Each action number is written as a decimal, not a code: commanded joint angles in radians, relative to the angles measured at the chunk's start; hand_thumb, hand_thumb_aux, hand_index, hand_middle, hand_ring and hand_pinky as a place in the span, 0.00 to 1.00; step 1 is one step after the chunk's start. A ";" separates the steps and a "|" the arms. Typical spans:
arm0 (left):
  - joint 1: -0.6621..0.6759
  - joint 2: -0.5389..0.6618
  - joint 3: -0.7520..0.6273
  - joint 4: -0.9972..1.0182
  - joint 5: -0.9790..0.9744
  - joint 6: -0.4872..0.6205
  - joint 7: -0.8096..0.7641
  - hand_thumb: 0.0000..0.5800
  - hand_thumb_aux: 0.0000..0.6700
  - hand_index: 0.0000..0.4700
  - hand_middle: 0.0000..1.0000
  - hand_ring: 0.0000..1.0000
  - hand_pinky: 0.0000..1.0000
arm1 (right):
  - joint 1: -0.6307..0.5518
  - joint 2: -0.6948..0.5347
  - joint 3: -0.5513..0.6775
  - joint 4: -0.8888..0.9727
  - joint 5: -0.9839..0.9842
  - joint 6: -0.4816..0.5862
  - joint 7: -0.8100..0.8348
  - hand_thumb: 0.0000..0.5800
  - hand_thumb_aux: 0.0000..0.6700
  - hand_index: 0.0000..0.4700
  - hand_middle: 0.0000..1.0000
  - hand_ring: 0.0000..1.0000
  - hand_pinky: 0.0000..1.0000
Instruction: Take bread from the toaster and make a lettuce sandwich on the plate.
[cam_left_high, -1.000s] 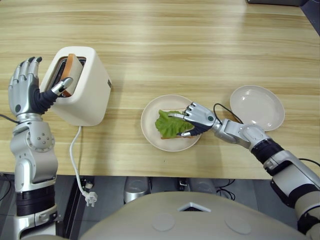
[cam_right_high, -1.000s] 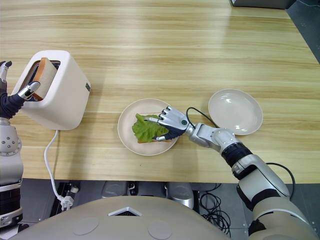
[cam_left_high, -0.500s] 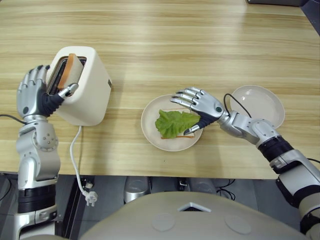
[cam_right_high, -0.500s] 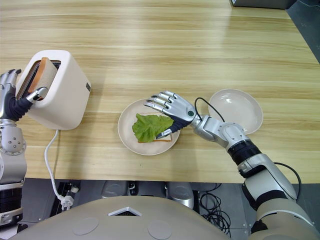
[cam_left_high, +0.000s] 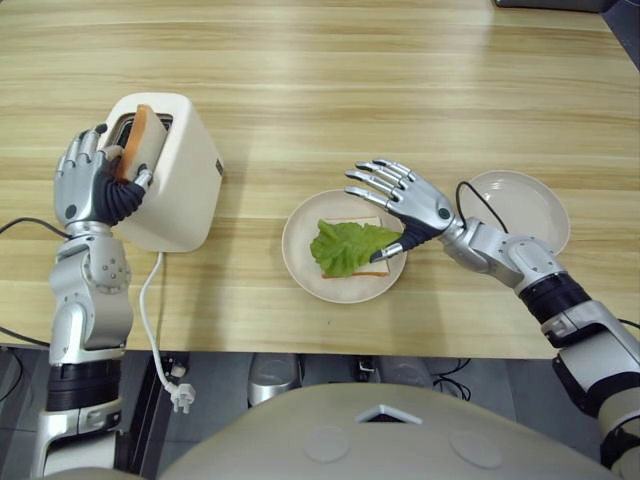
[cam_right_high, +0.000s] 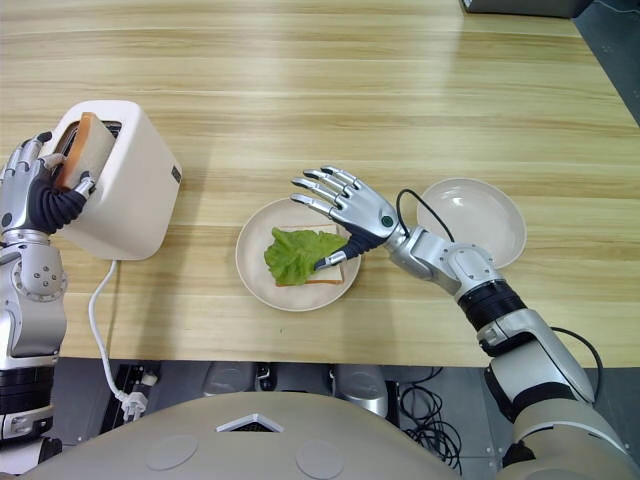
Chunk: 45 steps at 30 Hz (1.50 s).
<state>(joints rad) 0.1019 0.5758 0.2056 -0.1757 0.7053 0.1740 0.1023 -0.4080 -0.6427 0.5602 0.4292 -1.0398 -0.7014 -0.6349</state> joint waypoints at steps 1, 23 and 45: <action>-0.021 0.009 0.019 -0.032 0.013 -0.014 0.038 1.00 1.00 0.98 0.00 0.00 0.00 | 0.020 0.006 -0.004 0.007 -0.008 0.014 -0.001 0.00 0.00 0.00 0.00 0.00 0.00; -0.263 -0.080 -0.040 -0.344 -0.339 -0.171 -0.102 1.00 1.00 0.98 1.00 1.00 1.00 | 0.055 -0.035 -0.241 -0.057 0.130 -0.024 -0.173 0.00 0.00 0.00 0.00 0.00 0.00; -0.509 -0.261 -0.422 0.449 -0.765 -0.069 -0.803 1.00 1.00 0.98 1.00 1.00 1.00 | 0.162 -0.101 -0.370 -0.090 0.233 -0.266 -0.052 0.00 0.00 0.00 0.00 0.00 0.00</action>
<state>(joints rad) -0.3876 0.3150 -0.1976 0.2105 -0.0592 0.0991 -0.6651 -0.2552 -0.7493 0.1803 0.3405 -0.7978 -0.9559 -0.7189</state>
